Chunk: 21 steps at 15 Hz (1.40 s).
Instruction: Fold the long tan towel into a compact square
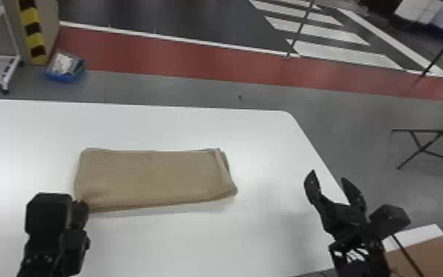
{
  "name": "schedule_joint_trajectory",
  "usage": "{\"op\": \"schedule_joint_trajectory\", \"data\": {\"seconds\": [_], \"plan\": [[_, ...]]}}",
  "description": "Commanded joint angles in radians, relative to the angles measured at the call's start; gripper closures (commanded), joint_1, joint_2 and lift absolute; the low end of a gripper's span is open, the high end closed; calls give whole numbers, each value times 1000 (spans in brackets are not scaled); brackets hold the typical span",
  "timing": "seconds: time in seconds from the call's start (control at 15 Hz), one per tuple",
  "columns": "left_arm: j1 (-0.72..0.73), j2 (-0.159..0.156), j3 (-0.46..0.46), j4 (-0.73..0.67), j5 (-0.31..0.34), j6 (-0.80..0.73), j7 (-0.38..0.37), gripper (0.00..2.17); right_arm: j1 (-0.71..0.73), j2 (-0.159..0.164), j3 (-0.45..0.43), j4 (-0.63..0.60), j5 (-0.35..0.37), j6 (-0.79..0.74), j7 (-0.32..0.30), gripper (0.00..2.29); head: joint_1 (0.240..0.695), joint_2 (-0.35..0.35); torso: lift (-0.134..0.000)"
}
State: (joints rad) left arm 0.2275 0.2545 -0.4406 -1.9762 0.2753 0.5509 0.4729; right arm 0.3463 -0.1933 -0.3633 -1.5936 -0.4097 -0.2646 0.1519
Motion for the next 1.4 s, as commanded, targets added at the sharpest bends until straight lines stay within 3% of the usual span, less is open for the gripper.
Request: {"op": "schedule_joint_trajectory", "data": {"seconds": [0.0, 0.2, 0.33, 0.53, 0.67, 0.8, 0.87, 0.93, 1.07, 1.13, 1.27, 1.33], "plan": [[3, 0, 2, -27, -1, 34, 1, 1352, -1, 0, 0, -5, 0, 3, 0, 97, 695, -350, -124], [19, 2, 6, -56, -1, 41, 1, 1335, -1, 0, 7, -22, 0, 12, -2, 97, 695, -350, -124], [27, 2, 13, -72, -10, 28, 9, 599, -4, 0, 18, -26, 0, 18, -6, 97, 695, -350, -124], [59, 20, 42, -159, -28, 59, 9, 508, -9, 0, 44, -49, 5, 34, -14, 97, 695, -350, -124], [75, 22, 60, -191, -48, 62, 9, 188, -9, 0, 46, -55, 6, 40, -14, 97, 695, -350, -124], [50, 14, 54, -147, -61, -73, -14, 151, -18, 0, 60, -57, 8, 61, -14, 97, 695, -350, -124], [18, 5, 52, -102, -47, -107, -85, 188, -26, -3, 70, -57, 9, 64, -14, 97, 695, -350, -124], [-20, -4, 42, -59, -22, -107, -100, 215, -33, -5, 75, -57, 14, 86, -14, 93, 695, -350, -124], [-112, -26, -6, 46, -25, -119, -115, 542, -32, -5, 80, -82, 16, 135, -12, 93, 695, -350, -124], [-149, -37, -17, 97, -24, -119, -149, 937, -23, -5, 78, -103, 14, 150, -12, 93, 695, -350, -124], [-185, -60, -23, 163, -22, -116, -183, 2020, -6, -5, 73, -144, 11, 209, -12, 93, 695, -350, -124], [-191, -60, -23, 180, -19, -116, -212, 2128, -6, -6, 75, -149, 11, 236, -11, 93, 695, -350, -124]]}}
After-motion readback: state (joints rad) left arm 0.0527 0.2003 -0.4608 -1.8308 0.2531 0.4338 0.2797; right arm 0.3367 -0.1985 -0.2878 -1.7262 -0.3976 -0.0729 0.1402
